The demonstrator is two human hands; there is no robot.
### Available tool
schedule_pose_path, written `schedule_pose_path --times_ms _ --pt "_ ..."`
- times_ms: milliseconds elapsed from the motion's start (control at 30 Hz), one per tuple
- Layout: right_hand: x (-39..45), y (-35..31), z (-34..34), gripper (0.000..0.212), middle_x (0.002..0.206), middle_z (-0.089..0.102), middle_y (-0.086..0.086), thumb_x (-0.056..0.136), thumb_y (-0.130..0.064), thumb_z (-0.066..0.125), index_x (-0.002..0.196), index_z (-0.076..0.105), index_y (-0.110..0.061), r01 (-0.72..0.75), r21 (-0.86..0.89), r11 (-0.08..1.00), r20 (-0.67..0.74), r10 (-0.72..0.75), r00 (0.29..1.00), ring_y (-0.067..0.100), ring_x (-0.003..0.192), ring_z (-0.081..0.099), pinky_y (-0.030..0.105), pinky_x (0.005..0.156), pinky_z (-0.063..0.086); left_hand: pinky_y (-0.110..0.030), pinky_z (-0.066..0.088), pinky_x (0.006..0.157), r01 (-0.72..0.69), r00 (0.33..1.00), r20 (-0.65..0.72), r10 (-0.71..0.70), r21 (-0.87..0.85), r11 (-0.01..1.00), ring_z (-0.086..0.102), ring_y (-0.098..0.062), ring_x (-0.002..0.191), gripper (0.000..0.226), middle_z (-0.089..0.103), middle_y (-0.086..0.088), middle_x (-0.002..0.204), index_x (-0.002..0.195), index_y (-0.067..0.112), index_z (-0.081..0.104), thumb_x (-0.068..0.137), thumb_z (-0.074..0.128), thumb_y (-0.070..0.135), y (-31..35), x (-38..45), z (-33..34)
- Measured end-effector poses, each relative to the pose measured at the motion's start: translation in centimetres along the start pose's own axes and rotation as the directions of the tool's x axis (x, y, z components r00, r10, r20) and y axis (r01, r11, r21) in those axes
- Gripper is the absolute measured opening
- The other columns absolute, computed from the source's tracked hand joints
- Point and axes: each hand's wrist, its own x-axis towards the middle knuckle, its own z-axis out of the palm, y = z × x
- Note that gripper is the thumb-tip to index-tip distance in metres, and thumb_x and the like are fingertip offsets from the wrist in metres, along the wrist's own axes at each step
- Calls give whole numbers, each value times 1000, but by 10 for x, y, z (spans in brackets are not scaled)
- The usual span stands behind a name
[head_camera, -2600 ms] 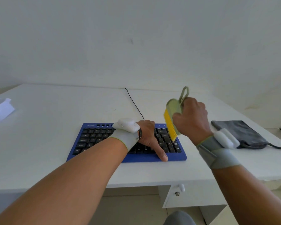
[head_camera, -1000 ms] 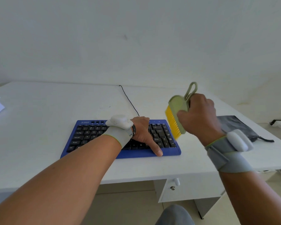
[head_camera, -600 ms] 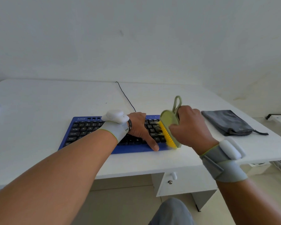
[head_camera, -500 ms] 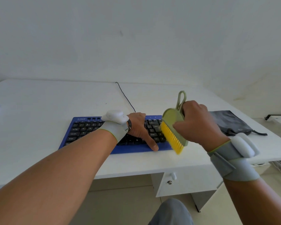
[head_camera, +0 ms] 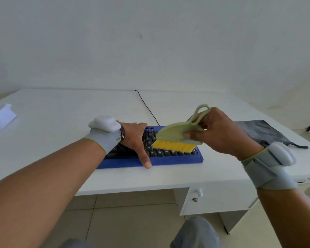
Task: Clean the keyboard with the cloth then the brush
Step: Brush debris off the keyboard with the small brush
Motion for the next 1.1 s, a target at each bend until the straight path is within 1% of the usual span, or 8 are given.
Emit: schedule_pose_path --times_ms 100,200,433,600,700,833,967,1100 --pt "-2 -6 13 5 74 69 0 78 -17 78 79 73 -18 70 32 997 35 -71 997 16 71 65 32 69 55 -59 10 116 -4 999 -39 5 29 1000 29 -23 145 146 28 3 158 154 22 15 37 87 73 -1 2 6" --pt "-2 -3 18 24 64 62 -7 78 -12 77 67 64 -30 81 -41 996 38 -80 996 3 57 55 13 55 41 -57 12 116 3 999 -37 -2 44 999 29 -22 145 144 28 4 158 154 21 14 41 87 70 1 1 6" --pt "-4 11 -3 13 78 65 -6 79 -12 76 87 72 -21 -35 -185 982 97 54 994 10 72 60 11 58 41 -47 20 117 17 1000 -7 -17 25 1000 33 -21 143 140 30 5 157 154 22 14 44 90 65 7 -5 0" --pt "-10 10 -22 26 65 53 -18 79 -12 74 70 60 -31 -30 -315 949 42 45 998 2 62 52 10 49 35 -44 19 117 8 1000 -15 -9 -21 1000 28 -21 146 144 24 5 160 156 23 10 44 90 64 4 -6 3" --pt "-16 12 -27 12 80 63 -13 81 -13 74 82 67 -23 -26 -214 976 -25 22 999 5 72 58 9 58 40 -45 19 117 6 999 -31 -7 -36 999 30 -21 145 143 27 5 159 155 23 13 43 90 65 3 -5 5" --pt "-15 7 -8 7 82 69 -3 84 -11 73 90 71 -16 54 62 997 -9 -54 999 11 75 64 19 69 50 -43 20 118 -13 999 -49 12 -37 999 24 -21 147 144 20 3 162 157 20 8 47 90 62 3 -6 5" --pt "-11 18 14 7 84 69 1 85 -16 72 92 74 -13 78 -28 997 39 -77 996 23 76 66 41 74 55 -40 22 117 -18 999 -50 16 -36 999 24 -20 147 142 19 3 162 157 20 8 49 90 60 3 -6 6" --pt "-12 31 8 8 86 68 4 84 -15 72 91 74 -11 82 -126 989 71 -73 995 25 77 64 46 76 53 -41 20 117 -15 999 -52 13 -47 999 27 -19 146 141 22 5 160 157 22 9 48 91 61 2 -5 7"
